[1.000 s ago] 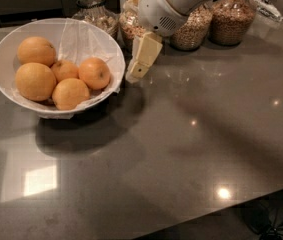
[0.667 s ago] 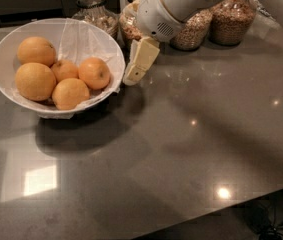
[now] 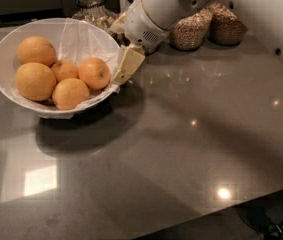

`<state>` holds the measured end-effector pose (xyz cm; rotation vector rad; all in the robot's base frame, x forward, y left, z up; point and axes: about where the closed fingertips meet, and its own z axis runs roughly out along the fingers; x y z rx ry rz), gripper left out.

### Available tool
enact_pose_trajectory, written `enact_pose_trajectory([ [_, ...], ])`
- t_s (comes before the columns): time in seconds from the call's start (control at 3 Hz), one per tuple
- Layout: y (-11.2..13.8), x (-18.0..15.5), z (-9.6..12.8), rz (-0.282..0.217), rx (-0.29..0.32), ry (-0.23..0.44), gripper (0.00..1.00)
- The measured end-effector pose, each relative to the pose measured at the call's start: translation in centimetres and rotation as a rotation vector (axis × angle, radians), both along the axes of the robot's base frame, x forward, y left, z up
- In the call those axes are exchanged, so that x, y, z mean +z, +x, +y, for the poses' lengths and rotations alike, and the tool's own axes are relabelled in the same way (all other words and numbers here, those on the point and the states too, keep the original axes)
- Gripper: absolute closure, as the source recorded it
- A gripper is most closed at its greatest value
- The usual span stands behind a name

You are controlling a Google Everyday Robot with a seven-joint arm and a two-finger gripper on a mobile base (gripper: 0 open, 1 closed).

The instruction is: Pick orange from white bowl

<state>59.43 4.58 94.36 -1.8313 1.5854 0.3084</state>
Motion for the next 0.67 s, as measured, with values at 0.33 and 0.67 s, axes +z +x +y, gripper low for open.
enact_pose_trajectory([
  [0.33,0.5,-0.3,1.08,-0.016,0.029,-0.029,0.18],
  [0.67,0.76,-0.53,1.95,-0.022,0.057,-0.05,0.21],
])
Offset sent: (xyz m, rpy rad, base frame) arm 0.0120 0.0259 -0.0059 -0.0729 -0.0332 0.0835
